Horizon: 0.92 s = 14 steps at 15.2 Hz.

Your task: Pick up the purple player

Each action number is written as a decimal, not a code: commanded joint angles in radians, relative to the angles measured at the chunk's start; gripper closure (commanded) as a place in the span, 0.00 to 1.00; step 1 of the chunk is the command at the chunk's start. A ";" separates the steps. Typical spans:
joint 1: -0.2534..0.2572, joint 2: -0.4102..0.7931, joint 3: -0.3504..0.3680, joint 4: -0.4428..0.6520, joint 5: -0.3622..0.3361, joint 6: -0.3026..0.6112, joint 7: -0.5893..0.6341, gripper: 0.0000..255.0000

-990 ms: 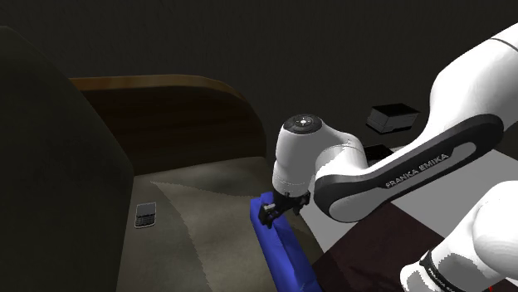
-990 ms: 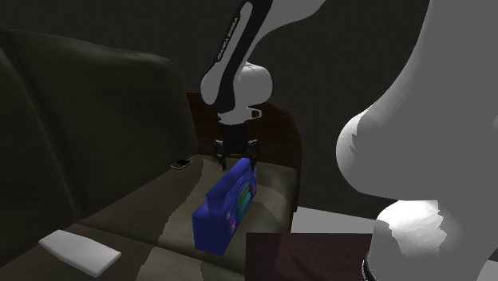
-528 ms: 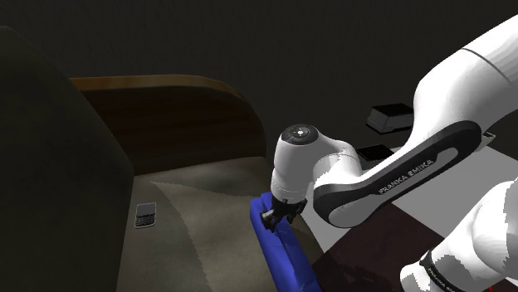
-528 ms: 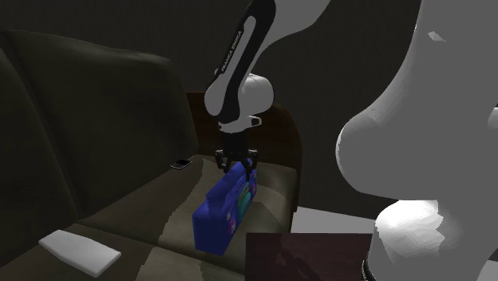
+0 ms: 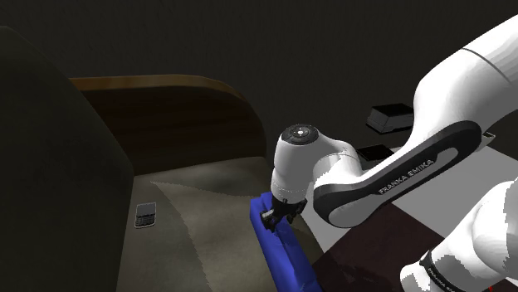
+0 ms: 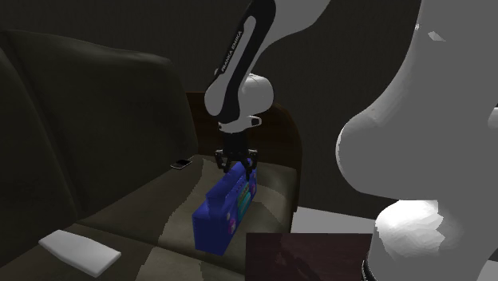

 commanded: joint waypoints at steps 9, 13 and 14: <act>0.020 -0.125 -0.011 0.029 0.127 -0.128 -0.100 1.00; 0.029 -0.172 -0.023 0.050 0.162 -0.187 -0.131 1.00; 0.031 -0.183 -0.026 0.056 0.170 -0.202 -0.137 1.00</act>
